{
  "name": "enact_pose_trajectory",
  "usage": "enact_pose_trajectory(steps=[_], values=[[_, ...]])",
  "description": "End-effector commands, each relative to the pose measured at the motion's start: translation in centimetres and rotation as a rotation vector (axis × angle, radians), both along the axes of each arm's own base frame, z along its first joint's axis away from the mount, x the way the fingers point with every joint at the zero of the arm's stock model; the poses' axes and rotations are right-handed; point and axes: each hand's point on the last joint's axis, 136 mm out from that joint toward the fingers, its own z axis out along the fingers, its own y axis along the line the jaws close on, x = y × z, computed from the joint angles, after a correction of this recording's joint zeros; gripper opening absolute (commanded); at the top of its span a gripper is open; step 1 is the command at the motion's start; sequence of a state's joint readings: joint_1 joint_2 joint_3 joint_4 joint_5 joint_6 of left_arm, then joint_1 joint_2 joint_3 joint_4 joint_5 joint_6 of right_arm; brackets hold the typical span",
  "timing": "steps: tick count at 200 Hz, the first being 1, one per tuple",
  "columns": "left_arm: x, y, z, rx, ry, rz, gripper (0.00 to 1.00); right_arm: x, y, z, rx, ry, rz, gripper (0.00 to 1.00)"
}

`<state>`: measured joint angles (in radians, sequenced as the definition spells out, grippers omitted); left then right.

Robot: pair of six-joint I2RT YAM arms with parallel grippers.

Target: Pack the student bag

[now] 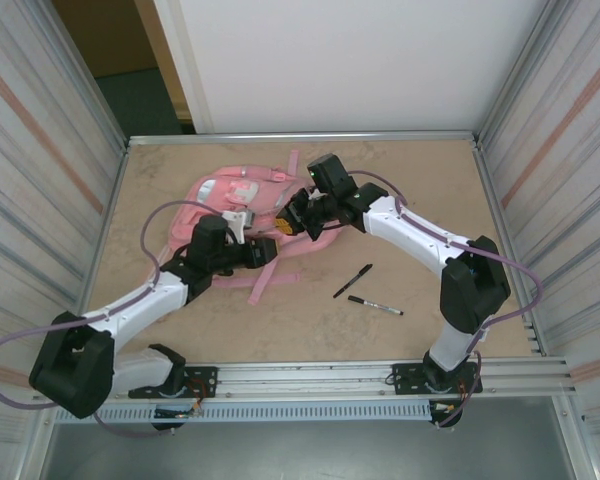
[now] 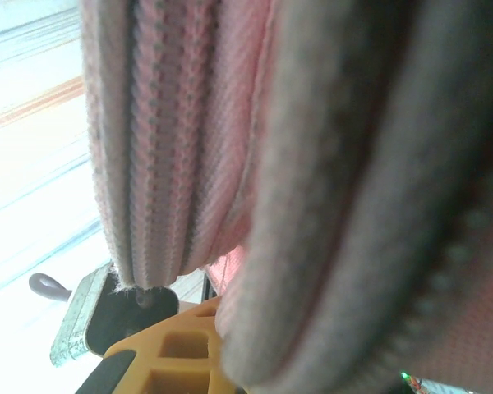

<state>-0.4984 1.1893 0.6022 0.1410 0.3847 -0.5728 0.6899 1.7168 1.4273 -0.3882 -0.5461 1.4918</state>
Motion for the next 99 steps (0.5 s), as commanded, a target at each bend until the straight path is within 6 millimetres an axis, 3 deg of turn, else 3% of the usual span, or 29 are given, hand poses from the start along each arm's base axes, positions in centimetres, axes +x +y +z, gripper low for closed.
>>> enact_pose_trajectory(steps=[1, 16, 37, 75, 99], values=[[1.0, 1.6, 3.0, 0.042, -0.143, 0.066, 0.42, -1.5, 2.2, 4.9, 0.137, -0.055, 0.096, 0.00], [0.8, 2.6, 3.2, 0.085, -0.177, 0.089, 0.48, -1.6, 2.1, 4.5, 0.129, -0.050, 0.096, 0.00], [0.6, 3.8, 3.3, 0.136, -0.200, 0.123, 0.47, -1.9, 2.0, 4.0, 0.125, -0.029, 0.099, 0.00], [0.2, 2.7, 4.2, 0.072, -0.237, 0.068, 0.35, -2.2, 2.0, 3.0, 0.119, 0.000, 0.105, 0.00], [0.3, 1.9, 4.3, 0.057, -0.226, 0.030, 0.35, -2.4, 2.0, 3.1, 0.124, 0.001, 0.113, 0.00]])
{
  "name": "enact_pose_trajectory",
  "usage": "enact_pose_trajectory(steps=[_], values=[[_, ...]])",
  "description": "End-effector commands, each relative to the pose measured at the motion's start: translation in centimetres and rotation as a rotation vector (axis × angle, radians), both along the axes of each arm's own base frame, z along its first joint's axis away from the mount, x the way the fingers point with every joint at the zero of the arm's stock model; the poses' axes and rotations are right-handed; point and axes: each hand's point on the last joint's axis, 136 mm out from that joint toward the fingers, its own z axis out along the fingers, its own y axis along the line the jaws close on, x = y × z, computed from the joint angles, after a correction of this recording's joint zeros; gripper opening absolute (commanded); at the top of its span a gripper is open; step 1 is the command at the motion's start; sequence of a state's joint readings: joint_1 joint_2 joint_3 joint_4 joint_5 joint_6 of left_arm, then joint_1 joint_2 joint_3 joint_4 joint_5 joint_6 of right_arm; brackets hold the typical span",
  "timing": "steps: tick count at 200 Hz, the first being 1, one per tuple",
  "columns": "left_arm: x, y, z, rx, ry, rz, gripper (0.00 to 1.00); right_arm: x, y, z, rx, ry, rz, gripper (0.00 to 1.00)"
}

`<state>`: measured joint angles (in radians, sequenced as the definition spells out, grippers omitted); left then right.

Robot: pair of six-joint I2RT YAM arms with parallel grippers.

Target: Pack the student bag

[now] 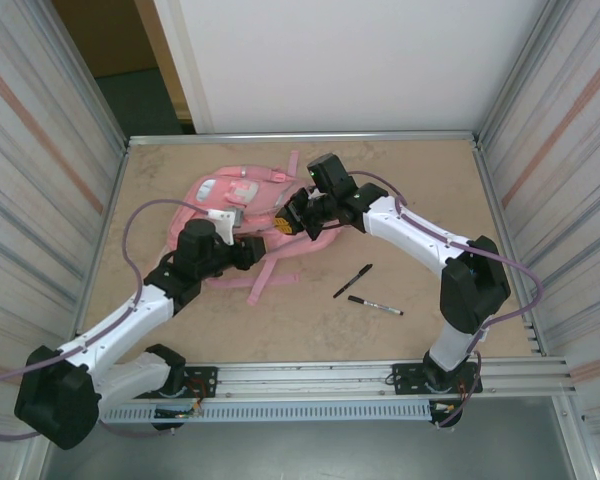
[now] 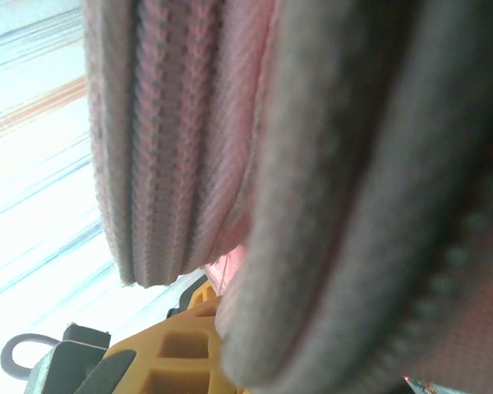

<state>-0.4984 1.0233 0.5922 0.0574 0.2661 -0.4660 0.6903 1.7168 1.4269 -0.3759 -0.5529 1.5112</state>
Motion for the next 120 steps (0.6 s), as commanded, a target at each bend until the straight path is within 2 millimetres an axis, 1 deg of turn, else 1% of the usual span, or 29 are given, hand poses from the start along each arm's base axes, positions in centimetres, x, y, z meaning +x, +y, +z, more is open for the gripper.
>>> enact_pose_trajectory(steps=[1, 17, 33, 60, 81, 92, 105, 120], values=[[0.6, -0.6, 1.3, -0.015, -0.061, -0.030, 0.35, -2.4, 1.9, 2.8, 0.110, -0.009, 0.119, 0.00], [0.9, -0.8, 1.2, -0.009, -0.050, -0.036, 0.35, -2.4, 1.9, 2.8, 0.110, -0.007, 0.122, 0.00], [1.0, -1.1, 1.6, -0.019, -0.054, -0.048, 0.35, -2.4, 1.9, 3.0, 0.118, -0.006, 0.125, 0.00], [1.3, -0.8, 1.4, 0.007, -0.051, -0.028, 0.36, -2.4, 2.0, 2.8, 0.115, -0.004, 0.126, 0.00], [1.5, -0.8, 1.4, 0.009, -0.054, -0.024, 0.45, -2.5, 2.1, 2.9, 0.118, -0.006, 0.127, 0.00], [1.7, -0.7, 1.3, 0.018, -0.057, -0.017, 0.46, -2.4, 1.9, 2.8, 0.113, -0.009, 0.121, 0.00], [2.0, -0.7, 1.2, 0.024, -0.054, -0.011, 0.46, -2.4, 2.1, 2.7, 0.112, -0.002, 0.125, 0.00], [2.1, -1.0, 1.3, 0.013, -0.051, -0.021, 0.40, -2.6, 2.3, 2.8, 0.122, -0.001, 0.135, 0.00]])
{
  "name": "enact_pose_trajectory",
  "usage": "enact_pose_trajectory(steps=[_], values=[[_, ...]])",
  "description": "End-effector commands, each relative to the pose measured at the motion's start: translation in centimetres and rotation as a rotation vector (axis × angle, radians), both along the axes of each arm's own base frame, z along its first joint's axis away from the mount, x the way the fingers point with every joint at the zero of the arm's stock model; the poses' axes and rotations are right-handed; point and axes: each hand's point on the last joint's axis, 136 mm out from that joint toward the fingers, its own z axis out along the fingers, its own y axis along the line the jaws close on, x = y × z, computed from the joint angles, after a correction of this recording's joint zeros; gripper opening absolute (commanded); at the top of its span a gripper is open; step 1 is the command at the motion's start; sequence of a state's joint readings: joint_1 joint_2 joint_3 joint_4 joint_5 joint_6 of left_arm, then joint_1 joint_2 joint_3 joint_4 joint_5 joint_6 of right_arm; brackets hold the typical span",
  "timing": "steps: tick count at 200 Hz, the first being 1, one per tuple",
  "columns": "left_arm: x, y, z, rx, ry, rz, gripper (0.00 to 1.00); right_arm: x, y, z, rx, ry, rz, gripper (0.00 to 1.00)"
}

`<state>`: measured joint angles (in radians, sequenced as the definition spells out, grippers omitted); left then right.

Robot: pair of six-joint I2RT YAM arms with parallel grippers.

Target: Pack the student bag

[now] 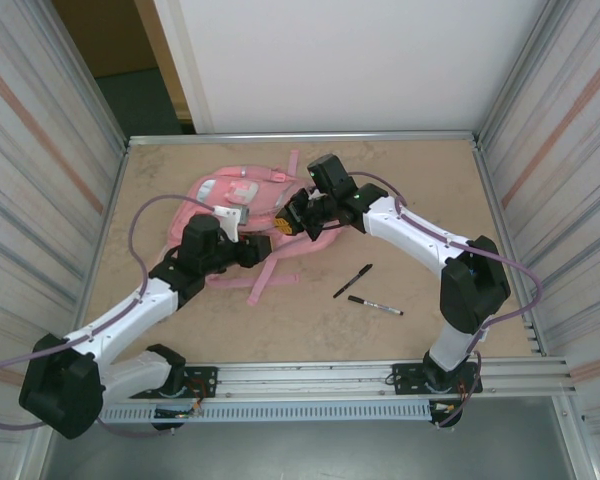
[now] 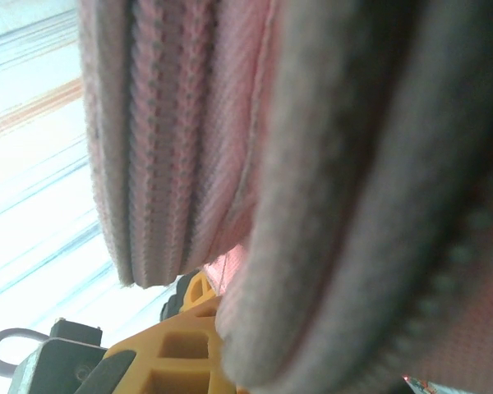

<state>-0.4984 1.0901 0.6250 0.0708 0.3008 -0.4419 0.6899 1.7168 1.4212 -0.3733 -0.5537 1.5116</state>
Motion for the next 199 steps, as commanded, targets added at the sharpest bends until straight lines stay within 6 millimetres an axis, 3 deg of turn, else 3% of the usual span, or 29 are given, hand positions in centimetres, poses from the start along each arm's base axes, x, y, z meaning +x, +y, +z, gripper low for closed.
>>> enact_pose_trajectory(steps=[1, 22, 104, 163, 182, 199], values=[[1.5, -0.1, 1.7, 0.000, -0.061, 0.019, 0.39, -2.5, 2.4, 3.0, 0.124, -0.003, 0.134, 0.00], [1.6, -0.2, 1.6, -0.002, -0.062, 0.016, 0.34, -2.6, 2.4, 2.8, 0.116, -0.005, 0.132, 0.00], [3.3, 2.1, -0.7, 0.091, 0.036, 0.187, 0.32, -2.7, 3.0, 2.9, 0.112, -0.006, 0.137, 0.00], [2.8, 2.1, -0.7, 0.092, 0.009, 0.162, 0.13, -2.7, 3.0, 2.2, 0.097, 0.003, 0.136, 0.00], [2.0, 1.9, -0.4, 0.093, -0.016, 0.115, 0.00, -2.5, 2.6, 1.9, 0.078, -0.010, 0.127, 0.00], [1.4, 2.6, -0.9, 0.129, -0.009, 0.109, 0.00, -2.2, 1.7, 0.8, 0.035, -0.006, 0.108, 0.00]])
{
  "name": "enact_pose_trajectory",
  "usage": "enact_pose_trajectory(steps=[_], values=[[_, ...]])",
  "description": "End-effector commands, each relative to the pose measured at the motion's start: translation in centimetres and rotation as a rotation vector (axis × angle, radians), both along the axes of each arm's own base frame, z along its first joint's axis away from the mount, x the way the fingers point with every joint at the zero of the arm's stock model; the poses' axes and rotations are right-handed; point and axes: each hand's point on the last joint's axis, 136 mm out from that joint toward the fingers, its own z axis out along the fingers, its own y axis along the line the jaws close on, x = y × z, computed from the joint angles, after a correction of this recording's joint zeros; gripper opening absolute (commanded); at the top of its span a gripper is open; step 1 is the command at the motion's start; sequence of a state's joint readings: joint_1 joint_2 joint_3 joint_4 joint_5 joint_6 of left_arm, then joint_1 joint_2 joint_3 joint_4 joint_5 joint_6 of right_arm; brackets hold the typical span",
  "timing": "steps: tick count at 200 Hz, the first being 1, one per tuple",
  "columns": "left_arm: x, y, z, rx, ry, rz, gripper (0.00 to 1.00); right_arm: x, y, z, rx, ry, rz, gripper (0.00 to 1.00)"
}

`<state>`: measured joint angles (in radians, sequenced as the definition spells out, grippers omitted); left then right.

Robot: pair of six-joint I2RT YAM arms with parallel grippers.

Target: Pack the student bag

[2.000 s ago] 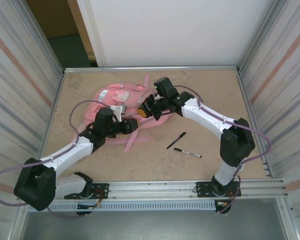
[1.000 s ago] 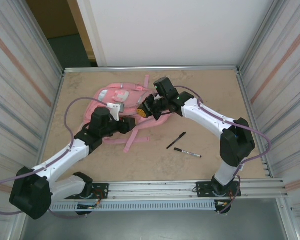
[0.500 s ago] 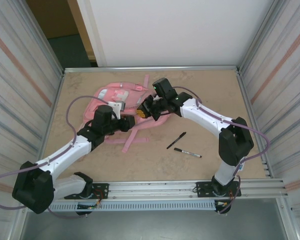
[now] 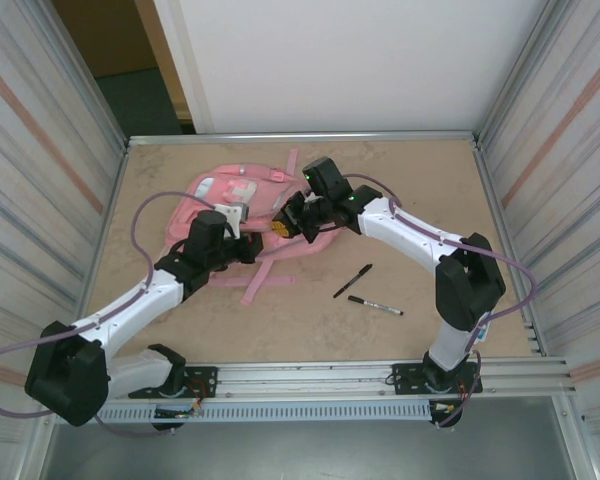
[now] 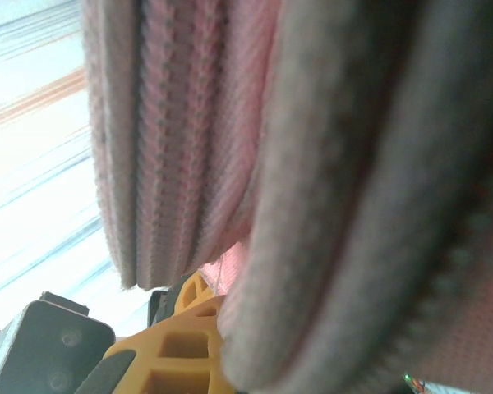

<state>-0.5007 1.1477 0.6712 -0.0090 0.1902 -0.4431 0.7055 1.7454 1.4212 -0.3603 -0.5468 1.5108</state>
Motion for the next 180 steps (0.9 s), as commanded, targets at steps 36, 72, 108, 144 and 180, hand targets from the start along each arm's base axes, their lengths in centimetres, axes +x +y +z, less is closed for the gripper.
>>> enact_pose_trajectory(steps=[36, 72, 108, 144, 180], values=[[-1.1, 3.8, -0.6, -0.007, 0.070, -0.018, 0.00, -1.5, -0.6, -0.3, 0.008, 0.007, 0.058, 0.00], [-1.7, 8.1, -1.9, -0.147, 0.218, 0.083, 0.00, -1.5, -1.4, -2.1, -0.020, 0.021, 0.039, 0.00], [-0.9, 9.9, -3.4, -0.265, 0.324, 0.207, 0.00, -1.7, -1.5, -3.0, -0.028, 0.023, 0.023, 0.00], [-1.1, 10.8, -4.2, -0.217, 0.397, 0.252, 0.00, -3.0, 0.0, -3.2, -0.027, 0.021, 0.066, 0.00], [-1.1, 13.0, -5.0, -0.216, 0.429, 0.406, 0.23, -4.9, 0.2, -6.1, -0.138, 0.011, 0.016, 0.00]])
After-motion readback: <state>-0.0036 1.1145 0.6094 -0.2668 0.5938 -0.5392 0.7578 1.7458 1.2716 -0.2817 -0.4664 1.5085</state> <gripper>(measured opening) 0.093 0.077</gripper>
